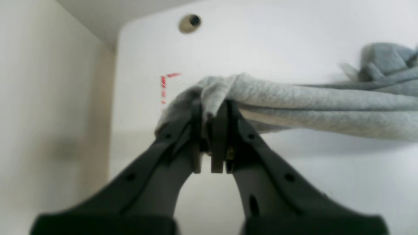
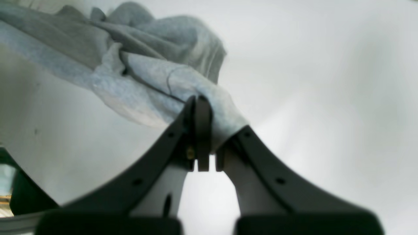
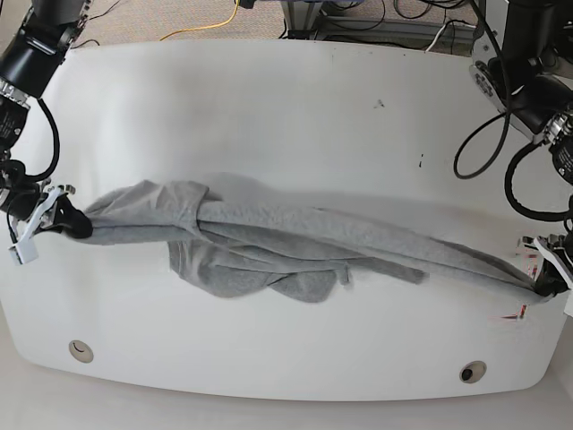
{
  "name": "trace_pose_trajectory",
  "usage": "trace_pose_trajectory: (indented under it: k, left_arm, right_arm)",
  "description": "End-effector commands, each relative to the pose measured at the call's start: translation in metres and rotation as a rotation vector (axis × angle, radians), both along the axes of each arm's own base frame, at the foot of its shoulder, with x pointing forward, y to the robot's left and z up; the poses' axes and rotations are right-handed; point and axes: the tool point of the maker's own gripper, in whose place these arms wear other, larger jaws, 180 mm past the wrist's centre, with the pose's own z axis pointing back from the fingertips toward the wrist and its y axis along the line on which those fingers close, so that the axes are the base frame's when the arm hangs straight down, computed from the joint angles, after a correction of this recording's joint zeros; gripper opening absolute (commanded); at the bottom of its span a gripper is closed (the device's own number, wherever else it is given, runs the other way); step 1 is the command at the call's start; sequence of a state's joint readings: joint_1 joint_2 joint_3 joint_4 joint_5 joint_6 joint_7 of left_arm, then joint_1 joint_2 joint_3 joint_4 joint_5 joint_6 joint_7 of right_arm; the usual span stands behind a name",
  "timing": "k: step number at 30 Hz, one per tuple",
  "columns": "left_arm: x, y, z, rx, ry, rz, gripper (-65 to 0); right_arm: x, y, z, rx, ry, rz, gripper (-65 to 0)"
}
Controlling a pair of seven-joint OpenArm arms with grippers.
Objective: Layout the t-shirt on the table in an organized manner, then fold the t-shirt properly
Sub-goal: 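Pull the shirt back toward the robot and lay it on the table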
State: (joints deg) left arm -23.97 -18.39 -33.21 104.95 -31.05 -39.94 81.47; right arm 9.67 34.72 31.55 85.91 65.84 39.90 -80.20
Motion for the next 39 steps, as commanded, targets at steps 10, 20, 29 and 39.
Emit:
trace_pose_trajectory:
  k: [10,20,29,39]
  left_arm:
    - [-0.054,0.013,-0.050,-0.067,0.105,-0.022,-64.6]
    - [-0.101,0.026,-0.090,-0.082,0.238,0.012,-64.6]
    - [-0.135,0.030,-0.117,-0.072,0.350,0.026,-64.6]
    - [-0.150,0.032,-0.129,-0.067,0.403,0.031,-64.4]
  right_arm:
    - [-0.043,0.011,-0.026,-0.035,0.075,0.038,-65.0]
    - [-0.082,0.032,-0.060,0.000,0.175,0.061,-65.0]
    - [-0.110,0.037,-0.082,0.020,0.259,0.059,-65.0]
    - [-0.117,0.037,-0.087,0.020,0.280,0.059,-56.9]
